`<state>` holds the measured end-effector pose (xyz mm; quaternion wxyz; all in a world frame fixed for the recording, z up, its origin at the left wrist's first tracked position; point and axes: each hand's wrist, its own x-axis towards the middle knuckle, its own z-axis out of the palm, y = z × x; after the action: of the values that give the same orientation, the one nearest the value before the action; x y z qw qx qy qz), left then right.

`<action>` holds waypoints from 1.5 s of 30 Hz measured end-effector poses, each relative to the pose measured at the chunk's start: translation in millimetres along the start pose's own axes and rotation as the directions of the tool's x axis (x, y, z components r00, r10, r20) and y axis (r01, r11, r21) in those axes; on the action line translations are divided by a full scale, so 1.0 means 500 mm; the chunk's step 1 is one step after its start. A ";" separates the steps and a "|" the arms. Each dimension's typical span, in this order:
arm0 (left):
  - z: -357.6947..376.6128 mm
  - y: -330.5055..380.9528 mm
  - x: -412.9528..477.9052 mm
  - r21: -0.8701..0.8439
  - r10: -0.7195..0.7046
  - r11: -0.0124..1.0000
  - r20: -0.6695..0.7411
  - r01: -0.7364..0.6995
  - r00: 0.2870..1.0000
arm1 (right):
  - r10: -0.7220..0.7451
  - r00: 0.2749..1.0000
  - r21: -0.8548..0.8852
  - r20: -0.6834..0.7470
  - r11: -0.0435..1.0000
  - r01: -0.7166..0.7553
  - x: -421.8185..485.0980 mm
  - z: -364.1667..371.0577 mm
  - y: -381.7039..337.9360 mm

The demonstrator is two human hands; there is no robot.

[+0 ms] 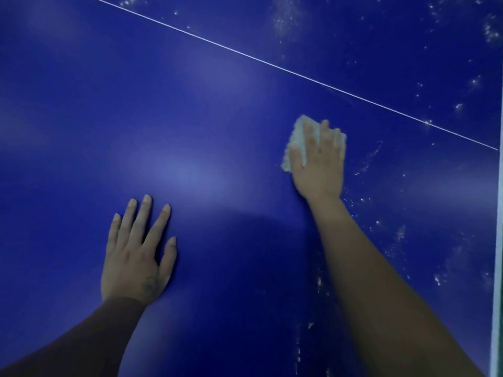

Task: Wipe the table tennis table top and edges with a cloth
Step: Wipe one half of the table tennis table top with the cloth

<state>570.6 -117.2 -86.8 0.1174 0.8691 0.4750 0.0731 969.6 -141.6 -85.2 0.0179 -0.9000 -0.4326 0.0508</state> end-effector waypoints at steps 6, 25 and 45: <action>-0.005 0.002 -0.001 -0.003 0.001 1.000 -0.012 -0.001 1.000 | 0.370 0.928 0.077 0.042 0.925 -0.372 -0.065 -0.017 0.082; -0.007 0.008 -0.003 0.029 0.008 1.000 -0.051 -0.007 0.999 | 0.388 0.922 0.054 -0.013 0.921 -0.387 -0.170 -0.005 0.036; -0.010 0.011 -0.016 0.062 0.027 0.998 -0.043 -0.024 0.999 | 0.226 0.972 0.111 0.061 0.967 -0.231 -0.297 -0.004 0.013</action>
<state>569.5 -126.0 -80.8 0.0792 0.8764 0.4683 0.0791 882.5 -261.7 -72.5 0.0543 -0.9397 -0.3227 0.0991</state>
